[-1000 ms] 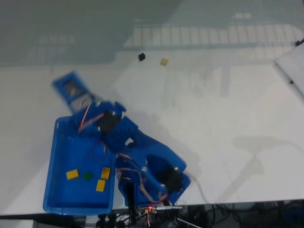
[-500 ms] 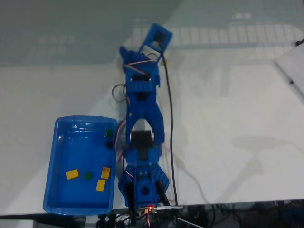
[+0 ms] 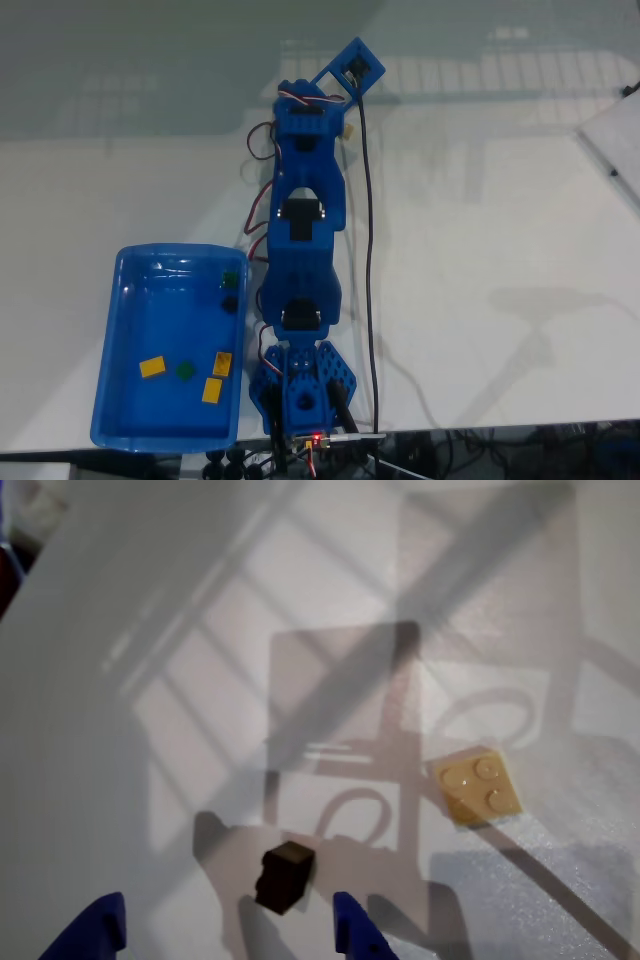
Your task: Pick up all the lego then put into the bin
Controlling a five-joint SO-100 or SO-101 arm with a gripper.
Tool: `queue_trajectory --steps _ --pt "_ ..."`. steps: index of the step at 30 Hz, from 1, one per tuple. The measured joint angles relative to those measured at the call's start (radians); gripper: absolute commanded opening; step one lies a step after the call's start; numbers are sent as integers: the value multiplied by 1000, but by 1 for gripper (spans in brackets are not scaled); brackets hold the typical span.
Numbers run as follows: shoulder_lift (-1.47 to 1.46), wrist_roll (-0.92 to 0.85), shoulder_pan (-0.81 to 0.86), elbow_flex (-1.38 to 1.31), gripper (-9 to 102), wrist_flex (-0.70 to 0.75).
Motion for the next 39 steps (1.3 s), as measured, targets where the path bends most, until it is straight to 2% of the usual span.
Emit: queue_trajectory --steps 23,39 --pt "-221 -25 -23 -224 20 163" --pt "-285 -23 -37 -321 9 225"
